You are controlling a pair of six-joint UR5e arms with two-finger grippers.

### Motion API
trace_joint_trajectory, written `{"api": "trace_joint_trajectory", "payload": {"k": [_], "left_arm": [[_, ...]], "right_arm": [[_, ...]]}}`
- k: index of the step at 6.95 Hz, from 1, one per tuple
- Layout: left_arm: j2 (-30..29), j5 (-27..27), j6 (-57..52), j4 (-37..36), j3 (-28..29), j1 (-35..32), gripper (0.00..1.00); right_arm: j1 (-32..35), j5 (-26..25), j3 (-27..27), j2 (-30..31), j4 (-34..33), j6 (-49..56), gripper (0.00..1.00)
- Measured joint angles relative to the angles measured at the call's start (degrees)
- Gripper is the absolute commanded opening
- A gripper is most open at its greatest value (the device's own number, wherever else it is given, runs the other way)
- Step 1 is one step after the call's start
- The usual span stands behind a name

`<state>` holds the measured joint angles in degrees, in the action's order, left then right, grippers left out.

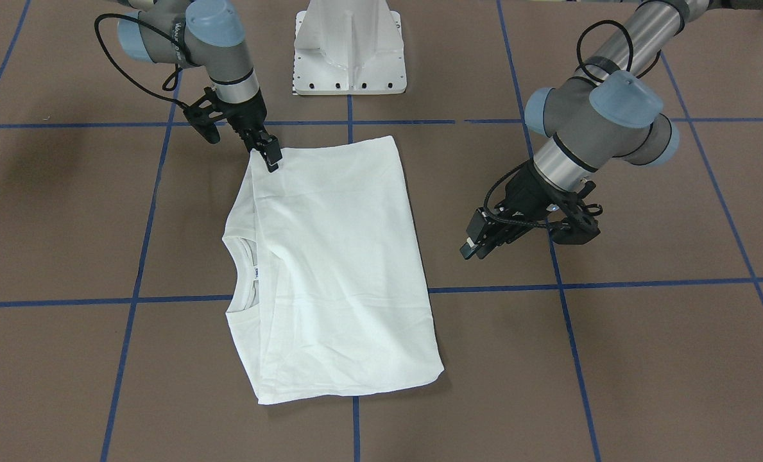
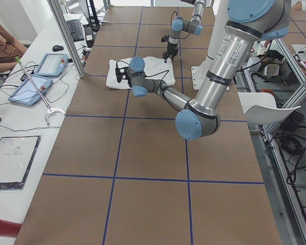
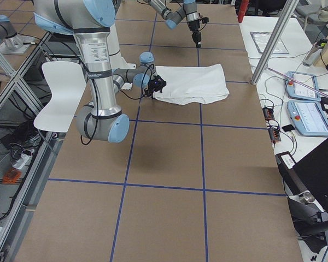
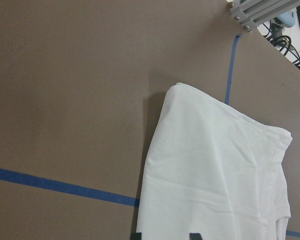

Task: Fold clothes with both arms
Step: 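Lower the left gripper to the shirt edge nearest the robot beside the right gripper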

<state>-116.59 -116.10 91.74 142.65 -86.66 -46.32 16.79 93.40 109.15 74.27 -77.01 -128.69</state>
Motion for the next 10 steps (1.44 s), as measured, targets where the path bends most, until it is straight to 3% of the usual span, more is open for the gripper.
{"api": "trace_joint_trajectory", "payload": {"k": [1, 8, 10], "left_arm": [[0.0, 0.0, 0.0, 0.0, 0.0, 0.0, 0.42], [0.5, -0.4, 2.1, -0.1, -1.7, 0.0, 0.42], [2.9, 0.9, 9.5, -1.7, -6.7, 3.9, 0.42]], "right_arm": [[0.0, 0.0, 0.0, -0.1, 0.0, 0.0, 0.00], [0.9, 1.0, 1.9, 0.4, -0.2, 0.4, 0.00], [0.3, 1.1, 3.9, 0.6, -1.6, -0.4, 0.00]]}}
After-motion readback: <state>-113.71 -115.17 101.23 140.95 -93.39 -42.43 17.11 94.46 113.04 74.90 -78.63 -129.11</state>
